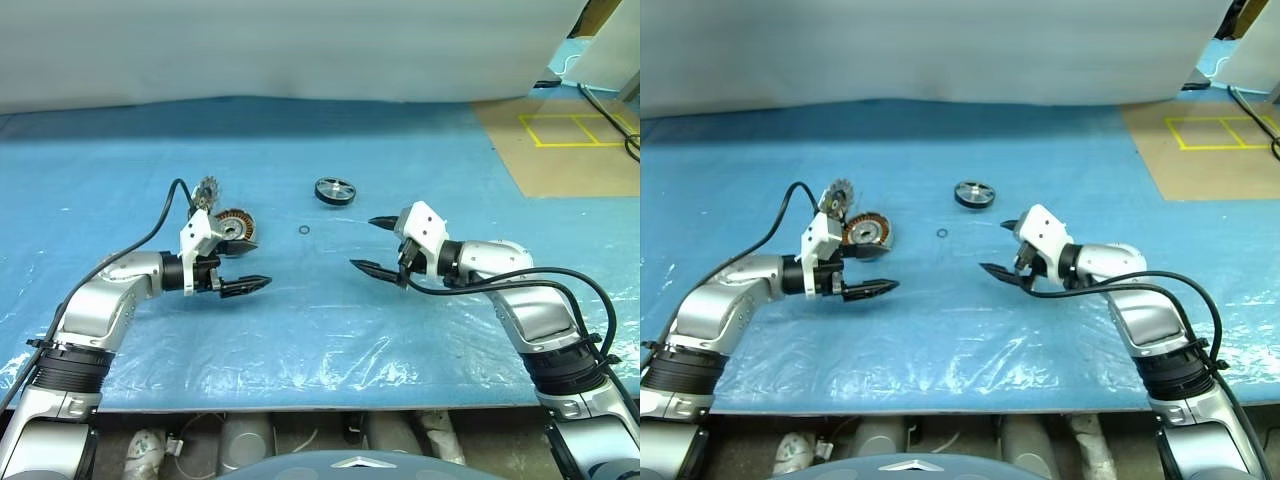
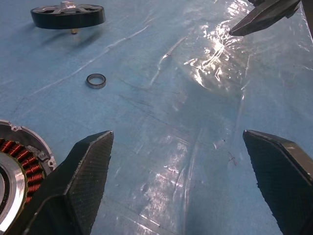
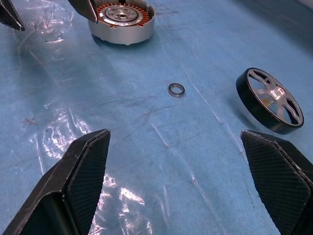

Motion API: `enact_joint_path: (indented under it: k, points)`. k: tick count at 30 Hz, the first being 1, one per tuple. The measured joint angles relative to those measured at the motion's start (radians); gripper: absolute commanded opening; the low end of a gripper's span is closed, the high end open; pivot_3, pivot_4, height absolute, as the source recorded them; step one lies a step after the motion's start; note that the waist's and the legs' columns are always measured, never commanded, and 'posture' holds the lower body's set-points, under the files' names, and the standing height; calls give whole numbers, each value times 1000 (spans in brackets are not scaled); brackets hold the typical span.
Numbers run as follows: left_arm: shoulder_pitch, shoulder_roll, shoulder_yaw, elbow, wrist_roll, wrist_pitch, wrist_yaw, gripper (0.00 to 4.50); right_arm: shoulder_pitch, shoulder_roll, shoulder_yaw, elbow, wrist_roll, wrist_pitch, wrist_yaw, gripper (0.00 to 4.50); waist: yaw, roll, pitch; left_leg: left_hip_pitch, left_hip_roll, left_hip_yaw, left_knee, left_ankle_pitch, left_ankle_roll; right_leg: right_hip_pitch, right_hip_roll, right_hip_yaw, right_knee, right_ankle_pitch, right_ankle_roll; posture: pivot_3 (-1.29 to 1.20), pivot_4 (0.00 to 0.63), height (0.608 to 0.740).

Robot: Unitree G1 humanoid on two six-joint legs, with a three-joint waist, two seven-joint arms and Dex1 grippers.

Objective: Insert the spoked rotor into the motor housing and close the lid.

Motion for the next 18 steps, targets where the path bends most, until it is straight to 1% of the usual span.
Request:
enact_joint_path:
  k: [6, 11, 14, 16, 18]
  points:
    - [-5, 1, 0, 0, -1, 7, -2, 4463, 1, 13, 1, 0, 2, 1, 2, 4500, 0, 0, 0, 0, 0, 0, 0, 0, 0, 0, 0, 0, 0, 0, 0, 0, 150, 740]
    - [-33, 3, 0, 9, 0, 16, 0, 4463, 27, -2, 10, -17, 26, 23, 42, 4500, 1, 0, 0, 0, 0, 0, 0, 0, 0, 0, 0, 0, 0, 0, -1, 0, 150, 740]
    - [-96, 3, 4, 13, -21, 103, 23, 4463, 29, -7, 19, -17, 22, 21, 46, 4500, 1, 0, 0, 0, 0, 0, 0, 0, 0, 0, 0, -1, 0, 0, -1, 0, 150, 740]
    - [-168, 10, 0, 13, -37, 175, 25, 4463, 28, -8, 19, -16, 15, 21, 43, 4500, 2, 0, 0, 0, 0, 0, 0, 1, -1, 0, 0, -2, 1, 0, -1, 0, 150, 740]
    - [-240, 47, -24, 11, -10, 187, 19, 4463, 28, -8, 19, -16, 13, 21, 43, 4500, 2, 0, 0, 0, 0, 0, 0, 1, -1, 1, 0, -3, 1, 0, -1, 0, 150, 740]
